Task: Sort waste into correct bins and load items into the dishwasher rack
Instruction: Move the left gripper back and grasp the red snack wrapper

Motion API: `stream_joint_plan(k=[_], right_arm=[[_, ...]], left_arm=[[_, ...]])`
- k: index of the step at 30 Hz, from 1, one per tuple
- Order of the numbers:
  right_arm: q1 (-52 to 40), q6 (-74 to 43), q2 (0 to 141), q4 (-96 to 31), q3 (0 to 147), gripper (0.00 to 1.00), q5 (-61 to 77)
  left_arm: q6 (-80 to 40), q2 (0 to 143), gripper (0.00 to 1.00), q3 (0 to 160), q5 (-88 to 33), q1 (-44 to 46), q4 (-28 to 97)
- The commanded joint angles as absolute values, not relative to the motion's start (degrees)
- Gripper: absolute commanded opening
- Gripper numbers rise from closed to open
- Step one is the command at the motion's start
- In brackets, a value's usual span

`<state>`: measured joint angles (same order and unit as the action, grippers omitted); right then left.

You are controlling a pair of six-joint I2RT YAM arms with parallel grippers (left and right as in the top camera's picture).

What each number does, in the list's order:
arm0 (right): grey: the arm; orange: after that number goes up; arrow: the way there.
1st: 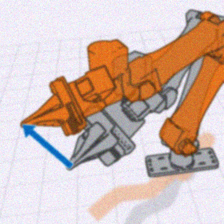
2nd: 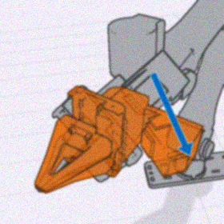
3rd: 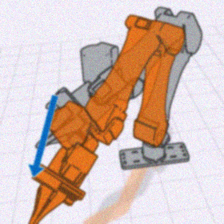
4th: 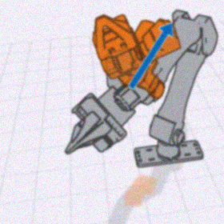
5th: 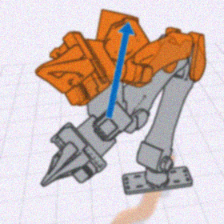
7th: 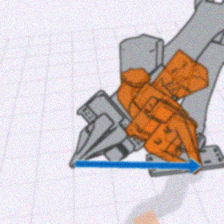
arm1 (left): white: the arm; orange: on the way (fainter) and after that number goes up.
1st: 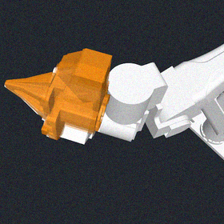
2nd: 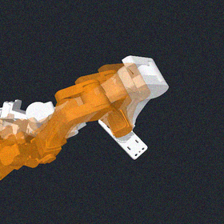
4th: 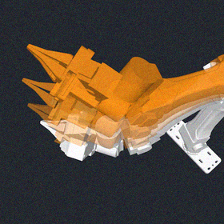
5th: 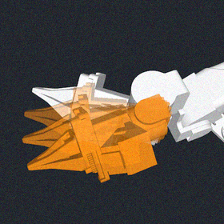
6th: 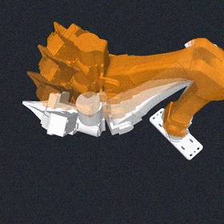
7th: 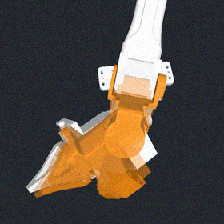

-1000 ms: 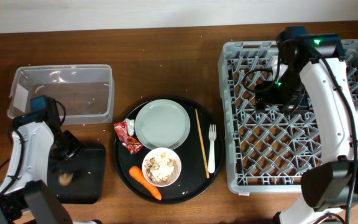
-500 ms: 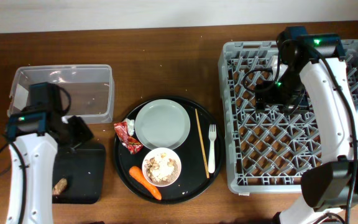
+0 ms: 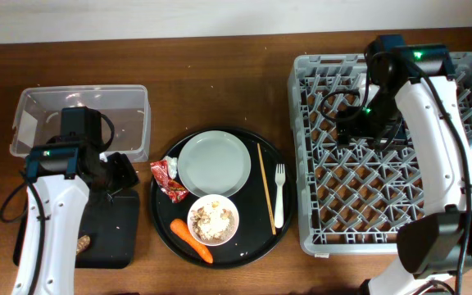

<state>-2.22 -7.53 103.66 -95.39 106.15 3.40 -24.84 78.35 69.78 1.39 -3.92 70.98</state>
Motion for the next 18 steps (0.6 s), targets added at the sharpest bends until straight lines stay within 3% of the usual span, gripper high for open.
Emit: stream_joint_plan(k=[1, 11, 18], right_arm=[[-2.17, -7.57, 102.59, -95.35, 106.04, 0.81, 2.52], [-2.17, -7.57, 102.59, -95.18, 106.04, 0.82, 2.5], [-2.17, -7.57, 102.59, -95.22, 106.04, 0.82, 2.5]], left_arm=[[-23.57, 77.78, 0.69, 70.59, -0.56, -3.75, 71.55], [-3.66, 77.78, 0.69, 70.59, -21.21, -3.75, 71.9], [6.31, 77.78, 0.69, 70.59, -27.49, -3.73, 72.58]])
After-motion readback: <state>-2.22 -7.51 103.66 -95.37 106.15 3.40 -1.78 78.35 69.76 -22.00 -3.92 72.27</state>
